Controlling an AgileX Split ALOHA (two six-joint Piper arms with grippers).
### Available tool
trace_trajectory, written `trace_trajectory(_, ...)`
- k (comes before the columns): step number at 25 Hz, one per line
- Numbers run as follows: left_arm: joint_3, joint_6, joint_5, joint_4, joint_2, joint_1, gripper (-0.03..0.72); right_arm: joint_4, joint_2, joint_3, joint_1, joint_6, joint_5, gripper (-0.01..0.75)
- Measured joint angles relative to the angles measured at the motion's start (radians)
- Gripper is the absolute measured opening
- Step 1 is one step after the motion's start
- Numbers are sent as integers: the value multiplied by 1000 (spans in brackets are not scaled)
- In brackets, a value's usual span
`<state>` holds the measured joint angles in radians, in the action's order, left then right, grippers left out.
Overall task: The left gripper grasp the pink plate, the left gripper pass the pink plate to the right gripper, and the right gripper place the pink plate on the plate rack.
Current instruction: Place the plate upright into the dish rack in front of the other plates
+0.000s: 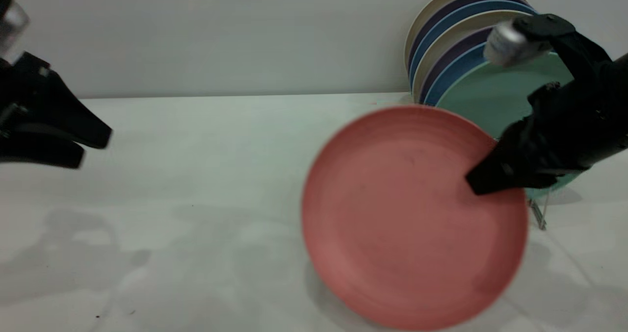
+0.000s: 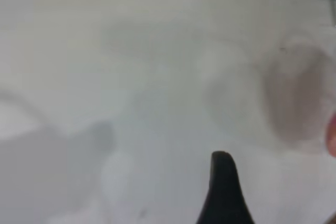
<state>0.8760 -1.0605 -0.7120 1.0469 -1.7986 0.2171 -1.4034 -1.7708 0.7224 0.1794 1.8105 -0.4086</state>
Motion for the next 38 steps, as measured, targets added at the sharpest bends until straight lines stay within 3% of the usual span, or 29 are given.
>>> trace_trajectory(7, -1, 189, 78, -178, 30, 0, 562, 306, 123, 0, 0, 22, 108, 54)
trace_trajectory(14, -1, 221, 96, -189, 30, 0, 562, 470, 178, 26, 0, 12, 122, 54)
trace_trajectory(20, -1, 222, 96, -191, 30, 0, 562, 704, 178, 129, 0, -154, 19, 52)
trace_trajectory(30, -1, 222, 96, -191, 30, 0, 562, 1295, 178, 334, 0, -618, -99, 51)
trace_trajectory(34, -1, 222, 98, -191, 30, 0, 562, 1413, 178, 432, 0, -711, -201, 51)
trace_trajectory(38, -1, 222, 102, -191, 30, 0, 562, 1448, 178, 484, 0, -731, -220, 51)
